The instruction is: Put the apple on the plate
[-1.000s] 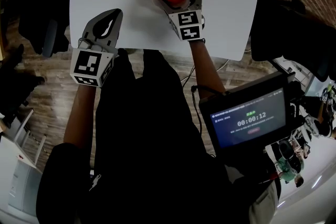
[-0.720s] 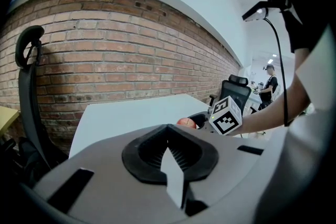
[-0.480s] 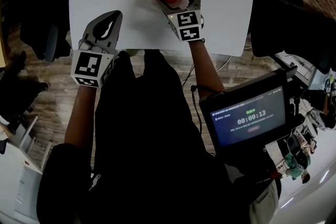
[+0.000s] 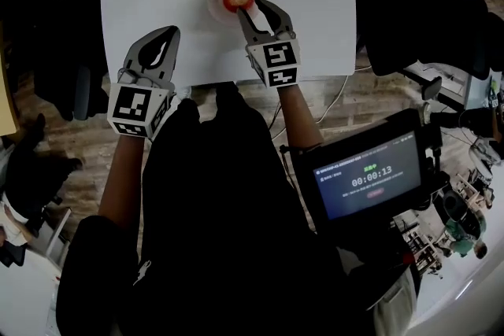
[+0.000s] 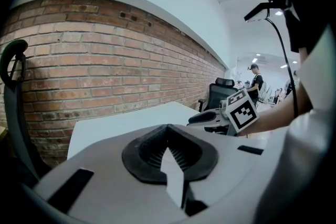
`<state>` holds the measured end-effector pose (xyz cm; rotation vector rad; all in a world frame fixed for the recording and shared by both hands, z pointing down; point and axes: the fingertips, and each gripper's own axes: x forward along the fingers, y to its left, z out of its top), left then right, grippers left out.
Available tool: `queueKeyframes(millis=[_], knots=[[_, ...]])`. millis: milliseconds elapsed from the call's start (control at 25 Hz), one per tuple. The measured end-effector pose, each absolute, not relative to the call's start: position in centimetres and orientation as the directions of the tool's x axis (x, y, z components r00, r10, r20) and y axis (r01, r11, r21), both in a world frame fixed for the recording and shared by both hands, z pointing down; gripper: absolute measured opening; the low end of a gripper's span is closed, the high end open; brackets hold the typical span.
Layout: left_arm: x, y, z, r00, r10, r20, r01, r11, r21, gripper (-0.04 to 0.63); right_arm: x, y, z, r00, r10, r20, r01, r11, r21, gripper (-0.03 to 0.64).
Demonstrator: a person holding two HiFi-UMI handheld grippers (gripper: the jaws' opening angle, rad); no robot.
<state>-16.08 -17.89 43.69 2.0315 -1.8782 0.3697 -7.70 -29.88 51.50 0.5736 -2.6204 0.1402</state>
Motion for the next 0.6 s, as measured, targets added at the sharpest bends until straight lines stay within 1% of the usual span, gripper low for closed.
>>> queueKeyframes(millis=[80,120,160,320,480,600], knots=[[-15.9,-17.8,43.4,0.1,-0.9,0.424,-0.994,-0.074,0.078,0.006,-7.1,-29.6,50.3,-0.811,-0.392,0.434,-0.436,0.9,-0.003,0.042],[-15.8,-17.8,43.2,0.107,-0.9,0.422,-0.994,-0.082,0.078,0.006,-6.9,-29.5,49.9,-0.81,-0.399,0.429,-0.443,0.897,-0.002,0.014],[-15.8,-18.1,43.1,0.116,-0.902,0.417,-0.993,-0.091,0.078,0.006,-6.8,-29.4,49.6,-0.808,-0.407,0.426,-0.449,0.893,0.0,0.005],[-17.0,-21.0,43.8,0.167,-0.914,0.371,-0.986,-0.146,0.082,0.006,-7.3,-31.1,49.4,-0.792,-0.451,0.413,-0.489,0.872,0.014,0.005],[-19.3,-26.9,48.0,0.229,-0.917,0.327,-0.973,-0.207,0.101,0.006,-8.4,-35.6,52.0,-0.765,-0.504,0.402,-0.537,0.843,0.034,0.005],[-20.3,-29.1,49.8,0.252,-0.915,0.316,-0.967,-0.23,0.107,0.006,-8.7,-37.0,52.6,-0.757,-0.523,0.391,-0.552,0.833,0.045,0.005]])
